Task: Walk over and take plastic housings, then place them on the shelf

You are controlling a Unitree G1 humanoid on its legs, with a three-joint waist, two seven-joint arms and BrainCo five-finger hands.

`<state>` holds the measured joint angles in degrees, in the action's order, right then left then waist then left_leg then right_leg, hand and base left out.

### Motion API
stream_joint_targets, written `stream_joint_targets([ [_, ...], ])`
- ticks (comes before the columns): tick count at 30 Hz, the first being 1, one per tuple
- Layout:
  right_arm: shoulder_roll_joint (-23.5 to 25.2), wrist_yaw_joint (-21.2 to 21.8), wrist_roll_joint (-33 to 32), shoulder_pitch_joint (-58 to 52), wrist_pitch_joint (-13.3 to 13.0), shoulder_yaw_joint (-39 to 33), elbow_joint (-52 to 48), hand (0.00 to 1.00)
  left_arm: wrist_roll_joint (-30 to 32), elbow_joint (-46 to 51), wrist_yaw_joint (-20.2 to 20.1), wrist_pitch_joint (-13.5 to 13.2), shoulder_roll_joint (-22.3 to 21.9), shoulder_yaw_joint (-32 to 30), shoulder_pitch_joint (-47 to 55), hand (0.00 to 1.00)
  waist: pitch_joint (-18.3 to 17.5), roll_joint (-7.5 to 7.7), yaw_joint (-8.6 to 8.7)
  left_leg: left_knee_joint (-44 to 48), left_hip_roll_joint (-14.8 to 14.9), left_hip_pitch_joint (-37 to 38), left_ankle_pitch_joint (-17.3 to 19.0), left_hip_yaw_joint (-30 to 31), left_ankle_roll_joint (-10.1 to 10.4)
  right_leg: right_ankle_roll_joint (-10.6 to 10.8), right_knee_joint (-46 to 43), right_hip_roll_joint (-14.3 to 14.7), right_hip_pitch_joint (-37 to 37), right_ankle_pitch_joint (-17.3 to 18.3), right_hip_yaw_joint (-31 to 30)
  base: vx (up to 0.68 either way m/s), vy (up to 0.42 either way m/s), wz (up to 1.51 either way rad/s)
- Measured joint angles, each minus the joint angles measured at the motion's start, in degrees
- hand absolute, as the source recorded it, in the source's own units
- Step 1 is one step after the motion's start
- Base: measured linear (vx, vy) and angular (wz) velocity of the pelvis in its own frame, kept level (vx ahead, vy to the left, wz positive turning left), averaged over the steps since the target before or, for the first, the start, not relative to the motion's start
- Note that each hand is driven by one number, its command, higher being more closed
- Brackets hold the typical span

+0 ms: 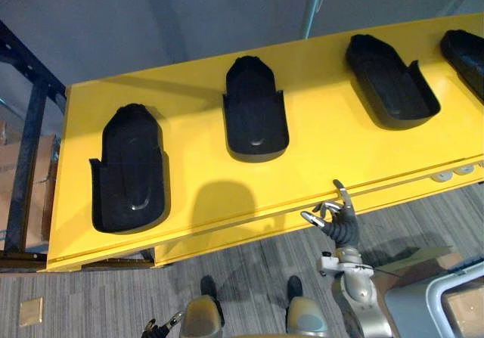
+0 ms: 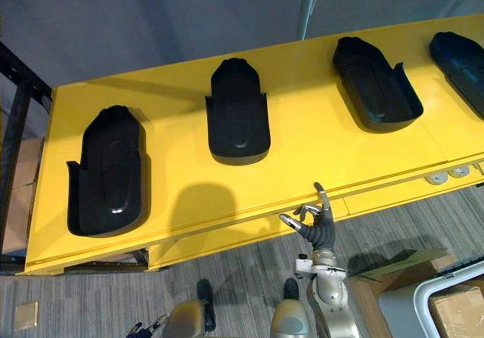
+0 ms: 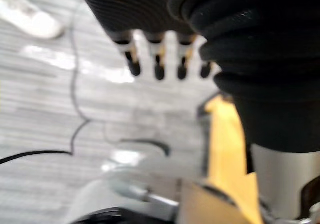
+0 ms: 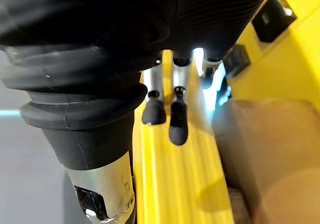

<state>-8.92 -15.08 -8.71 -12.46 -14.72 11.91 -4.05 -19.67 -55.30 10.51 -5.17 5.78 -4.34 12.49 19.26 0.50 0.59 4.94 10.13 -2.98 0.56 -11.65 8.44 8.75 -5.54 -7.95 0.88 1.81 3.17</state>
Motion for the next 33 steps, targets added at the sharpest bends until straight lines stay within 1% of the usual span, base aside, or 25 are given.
stream_joint_targets([
  [2, 0.0, -0.1, 1.3, 0.2, 0.8, 0.1, 0.0, 0.0, 0.0, 0.0, 0.6, -0.2, 0.0, 0.0, 0.0, 0.0, 0.0, 0.02, -0.44, -1.3, 0.5, 0.3, -0.8, 0.1, 0.4, 0.0, -0.1, 0.6, 0.0, 0.0, 0.3, -0.03, -0.066, 0.02],
  [4, -0.5, -1.5, 5.7, 1.0, 3.4, 0.6, 0.0, 0.0, 0.3, 0.1, 0.6, -0.2, 0.0, 0.0, 0.0, 0.0, 0.1, 0.15, -1.16, -3.2, 1.1, 1.0, -1.9, 0.2, 0.5, 0.0, -0.1, 1.3, -0.2, 0.0, 0.8, -0.05, -0.035, 0.03],
  [6, -0.8, -1.8, 6.8, 1.7, 4.6, 0.6, 0.0, 0.0, 1.2, 0.2, 0.6, -0.2, -0.1, -0.5, 0.0, 0.0, 0.1, 0.17, -1.38, -4.4, 1.4, 1.0, -2.7, 0.5, 0.7, -0.2, -0.1, 1.7, 0.0, 0.0, 1.5, -0.06, -0.03, 0.12],
  [8, -1.1, -2.9, 8.0, 2.9, 6.4, 1.1, 0.1, 0.0, 2.0, 0.5, 0.6, 0.0, -0.2, -1.5, 0.0, 0.0, 0.1, 0.21, -1.58, -5.5, 1.8, 1.1, -3.8, 1.1, 0.9, -0.4, -0.1, 2.2, 0.1, 0.0, 1.9, -0.08, -0.037, 0.11],
  [11, -1.1, -5.4, 9.0, 4.8, 7.4, 2.1, 1.5, 0.0, 2.1, 0.9, 0.5, 0.3, -0.3, -1.9, 0.0, 0.0, 0.2, 0.16, -1.72, -6.7, 2.4, 1.0, -4.9, 2.0, 1.2, -0.6, -0.1, 2.9, 0.1, 0.0, 3.1, -0.07, -0.032, 0.13],
  [15, -1.1, -8.4, 9.0, 6.6, 7.4, 2.8, 3.1, 0.0, 2.1, 2.5, 0.4, 0.4, -0.6, -2.3, 0.0, 0.0, 0.6, -0.45, -2.93, -8.5, 3.1, 1.0, -5.0, 3.1, 1.3, -1.7, 0.1, 3.7, 0.3, -0.3, 4.7, -0.08, -0.035, 0.12],
  [16, -0.9, -9.2, 9.6, 7.1, 7.4, 2.9, 3.5, 0.0, 2.1, 2.7, 0.4, 0.4, -0.7, -2.4, 0.0, 0.0, 0.6, -0.41, -3.11, -9.8, 3.2, 1.0, -5.0, 3.1, 1.3, -2.2, 0.9, 3.8, 0.4, -0.8, 5.0, -0.06, -0.008, 0.01],
  [17, -0.3, -10.2, 10.9, 9.0, 7.4, 3.0, 4.2, 0.0, 2.1, 2.9, 0.3, 0.4, -0.6, -2.7, -0.2, 0.0, 1.4, 0.05, -3.45, -7.3, 2.9, 0.0, -5.2, 3.2, 0.7, -2.6, 1.3, 3.4, 1.3, -1.4, 5.1, -0.06, -0.001, -0.08],
  [18, -0.3, -10.4, 11.3, 9.9, 7.4, 3.0, 4.6, 0.0, 2.1, 2.9, 0.3, 0.4, -0.8, -3.2, -0.2, 0.0, 1.9, -0.13, -3.5, -5.3, 2.9, -0.8, -5.0, 3.3, 0.5, -2.5, 1.0, 3.3, 1.4, -1.6, 5.4, -0.09, 0.017, -0.3],
  [19, -0.2, -11.3, 12.0, 11.4, 7.8, 3.3, 5.4, 0.0, 2.2, 2.9, 0.3, 0.5, -1.9, -3.7, -0.2, 0.0, 2.5, -1.05, -3.57, -3.4, 3.7, -2.1, -4.9, 3.5, 1.2, -2.0, 0.9, 4.0, 1.3, -2.1, 5.8, -0.09, 0.009, -0.25],
  [20, -0.2, -11.7, 12.5, 11.9, 8.1, 3.3, 5.6, 0.0, 2.2, 2.9, 0.3, 0.5, -2.0, -3.7, -0.2, 0.0, 2.5, -1.11, -3.57, -3.6, 3.7, -2.3, -4.9, 3.4, 1.2, -2.1, 1.4, 4.0, 1.2, -2.2, 5.8, -0.1, 0.023, -0.09],
  [21, 0.1, -12.8, 13.1, 12.4, 8.5, 3.3, 5.6, 0.0, 2.4, 3.2, 0.3, 0.4, -1.8, -3.6, -0.3, 0.0, 2.5, -1.13, -3.57, -5.7, 3.6, -2.1, -4.8, 3.4, 1.3, -2.1, 2.7, 4.1, 1.2, -2.9, 6.4, -0.06, 0.022, 0.23],
  [22, 0.7, -13.8, 14.2, 12.6, 8.6, 3.3, 5.6, 0.0, 2.6, 3.8, 0.3, 0.4, -1.3, -3.6, -0.5, 0.0, 2.5, -0.49, -3.53, -8.3, 2.8, -1.4, -5.1, 3.1, 1.1, -2.5, 4.5, 3.1, 1.4, -4.3, 6.8, -0.03, 0.041, 0.28],
  [23, 0.8, -14.2, 14.3, 13.3, 8.6, 3.2, 5.5, 0.0, 2.7, 4.1, 0.2, 0.4, -1.1, -4.1, -1.2, 0.0, 3.1, 0.02, -3.66, -6.4, 2.3, -2.1, -5.0, 3.2, 0.4, -2.8, 4.6, 2.5, 1.6, -5.2, 7.3, -0.01, 0.015, 0.04],
  [24, 0.5, -14.4, 14.5, 15.0, 9.6, 3.4, 5.4, 0.0, 2.7, 3.9, 0.3, 0.7, -2.1, -4.9, -1.2, 0.0, 3.9, -1.17, -3.82, -0.7, 2.6, -3.8, -4.1, 3.3, 0.0, -2.5, 3.8, 3.1, 2.0, -5.4, 7.3, -0.03, 0.007, -0.19],
  [25, 0.5, -14.5, 14.6, 16.2, 11.3, 3.5, 5.4, 0.0, 2.8, 3.4, 0.3, 1.0, -2.8, -4.9, -1.2, 0.0, 4.0, -1.9, -3.67, -0.5, 3.4, -4.0, -3.2, 3.3, 0.8, -2.4, 3.6, 3.9, 2.0, -5.4, 6.9, -0.06, -0.016, -0.18],
  [26, 0.4, -14.8, 14.6, 16.4, 11.6, 3.5, 5.4, 0.0, 2.8, 3.4, 0.3, 0.9, -2.8, -4.7, -1.2, 0.0, 4.0, -1.91, -3.66, -1.2, 3.4, -3.9, -3.2, 3.4, 0.8, -2.4, 3.8, 3.9, 2.0, -5.6, 6.9, -0.09, -0.018, 0.12],
  [27, 0.0, -14.9, 14.6, 16.8, 12.1, 3.5, 5.4, 0.0, 3.2, 4.0, 0.2, 0.7, -2.6, -4.5, -1.2, 0.0, 4.0, -1.9, -3.67, -4.3, 3.1, -3.2, -3.1, 3.2, 0.9, -2.4, 4.7, 3.8, 2.0, -5.6, 7.3, -0.05, 0.007, 0.24],
  [28, 0.3, -14.9, 14.6, 17.7, 12.4, 3.5, 5.4, 0.0, 4.1, 4.5, 0.1, 0.8, -1.6, -4.6, -1.7, 0.0, 4.4, -0.66, -3.84, -3.0, 1.9, -3.1, -3.2, 3.2, 0.1, -3.0, 5.6, 2.6, 2.4, -6.6, 7.8, -0.03, -0.004, 0.14],
  [29, -0.1, -14.9, 14.6, 18.3, 12.8, 3.6, 5.3, 0.0, 4.4, 4.5, 0.0, 0.9, -1.8, -4.7, -1.7, 0.0, 4.5, -1.04, -4.0, 0.6, 1.8, -4.1, -2.9, 3.3, -0.4, -2.8, 5.3, 2.6, 2.7, -6.8, 7.7, -0.02, 0.005, -0.19],
  [30, -1.0, -14.4, 14.6, 19.5, 13.9, 3.7, 5.3, 0.0, 4.4, 4.4, -0.1, 1.2, -2.7, -4.6, -1.4, 0.0, 4.6, -2.79, -4.21, 3.6, 2.7, -4.9, -0.5, 3.0, 0.1, -2.3, 5.1, 3.7, 2.9, -7.1, 7.5, -0.06, -0.031, -0.25],
  [31, -1.5, -14.4, 14.6, 20.1, 14.8, 3.6, 5.2, 0.0, 4.4, 4.5, -0.1, 1.3, -3.5, -4.5, -1.4, 0.0, 4.6, -3.15, -4.21, 3.0, 3.1, -5.0, -0.4, 3.1, 0.1, -2.5, 5.4, 4.0, 2.9, -7.1, 6.9, -0.07, -0.009, -0.06],
  [33, -2.7, -13.7, 14.6, 20.2, 15.8, 3.2, 4.7, 0.0, 4.5, 4.7, -0.3, 0.8, -2.6, -4.4, -1.6, 0.0, 4.5, -2.81, -4.28, -1.6, 2.1, -3.5, -1.0, 2.9, 1.0, -2.6, 6.3, 3.7, 3.0, -7.3, 6.7, -0.05, -0.009, 0.2],
])
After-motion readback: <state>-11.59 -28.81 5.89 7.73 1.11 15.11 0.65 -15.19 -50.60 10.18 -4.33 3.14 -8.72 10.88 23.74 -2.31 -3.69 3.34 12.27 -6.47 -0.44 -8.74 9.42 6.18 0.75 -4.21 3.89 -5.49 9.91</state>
